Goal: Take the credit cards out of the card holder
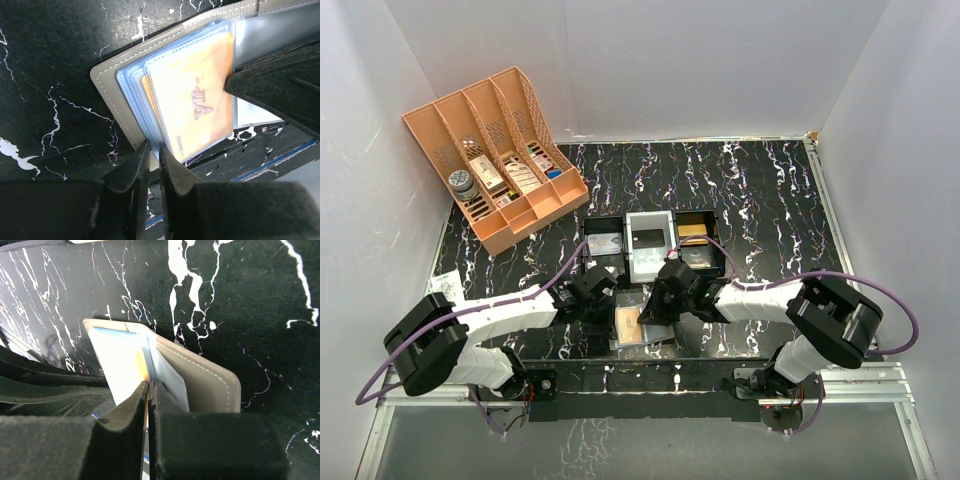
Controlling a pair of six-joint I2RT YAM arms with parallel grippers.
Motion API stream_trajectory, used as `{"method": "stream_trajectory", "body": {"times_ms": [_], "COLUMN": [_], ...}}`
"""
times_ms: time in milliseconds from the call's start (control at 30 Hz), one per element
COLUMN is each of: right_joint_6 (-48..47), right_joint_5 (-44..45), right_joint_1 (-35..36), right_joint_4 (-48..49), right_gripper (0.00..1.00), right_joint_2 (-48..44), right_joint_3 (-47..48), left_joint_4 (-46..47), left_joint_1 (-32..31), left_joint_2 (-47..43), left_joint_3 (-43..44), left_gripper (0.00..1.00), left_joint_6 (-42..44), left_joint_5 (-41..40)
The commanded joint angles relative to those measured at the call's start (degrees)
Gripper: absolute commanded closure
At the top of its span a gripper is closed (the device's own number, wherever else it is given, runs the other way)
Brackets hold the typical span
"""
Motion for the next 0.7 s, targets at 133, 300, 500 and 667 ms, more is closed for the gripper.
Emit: {"method": "stream_trajectory", "body": {"times_ms": [133,300,500,667], "right_joint_6": [-3.14,-4.51,-2.12,-1.62], "right_joint_5": [-5.23,-7.68,-8.73,-9.02], "right_joint_1": [-3.06,-5.06,-5.4,-5.97], "right_joint_4": [6.3,6.52,8.24,11.08], "right_gripper": [1.0,1.0,1.0,1.0], "right_joint_2": [-3.33,-4.4,-1.26,-0.34], "right_joint_3": [-3.85,-5.38,-6.67,-8.54], "left_joint_4": [-1.16,-1.55,-3.5,-5.25], "left_joint_1": [-0.63,-0.72,-0.74,-0.67], "left_joint_2": [2.07,2.48,-0.7,-7.91], "left_joint_3": [-1.23,-0.99,1.32,2.69], "left_gripper": [0.9,0.91,0.87,0.75], "left_joint_6": [-0.61,-0.43,-1.15,-4.34], "left_joint_5": [-1.81,-2.49,-4.97,-8.42]}}
